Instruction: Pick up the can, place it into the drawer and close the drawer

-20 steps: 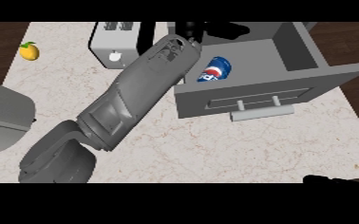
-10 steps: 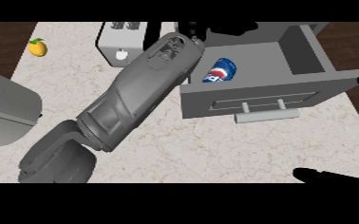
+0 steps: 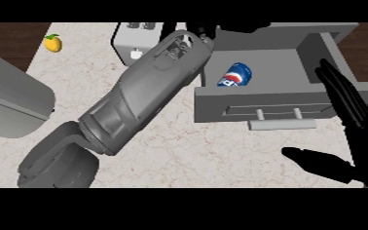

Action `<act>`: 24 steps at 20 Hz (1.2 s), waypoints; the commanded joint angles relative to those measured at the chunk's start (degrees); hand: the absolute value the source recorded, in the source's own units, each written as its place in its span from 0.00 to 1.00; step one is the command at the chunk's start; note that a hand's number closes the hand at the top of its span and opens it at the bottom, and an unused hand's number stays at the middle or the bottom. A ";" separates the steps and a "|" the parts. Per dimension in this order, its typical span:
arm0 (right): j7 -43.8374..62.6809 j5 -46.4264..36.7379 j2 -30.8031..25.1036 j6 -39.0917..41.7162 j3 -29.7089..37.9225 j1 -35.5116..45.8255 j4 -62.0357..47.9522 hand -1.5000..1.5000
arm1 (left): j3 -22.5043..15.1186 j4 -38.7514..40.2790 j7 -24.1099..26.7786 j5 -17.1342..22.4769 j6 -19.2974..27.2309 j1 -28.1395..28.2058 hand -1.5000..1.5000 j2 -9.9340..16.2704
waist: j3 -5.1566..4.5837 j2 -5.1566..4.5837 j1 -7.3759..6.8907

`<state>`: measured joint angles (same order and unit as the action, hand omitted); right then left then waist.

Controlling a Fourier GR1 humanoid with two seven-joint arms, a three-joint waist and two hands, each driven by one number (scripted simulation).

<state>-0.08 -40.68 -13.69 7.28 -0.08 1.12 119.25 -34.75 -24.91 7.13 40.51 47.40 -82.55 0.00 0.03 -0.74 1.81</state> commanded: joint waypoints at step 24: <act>-6.71 -23.80 4.83 -28.29 0.80 20.51 -53.78 0.00 | -1.11 -25.23 -19.02 -7.75 -1.19 9.55 0.00 18.01 | 0.01 0.95 -4.05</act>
<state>-6.61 -64.17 -9.80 -19.21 -0.23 20.08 72.66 -35.66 -45.99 -8.76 33.63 46.29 -74.92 15.07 -1.03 1.13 -2.48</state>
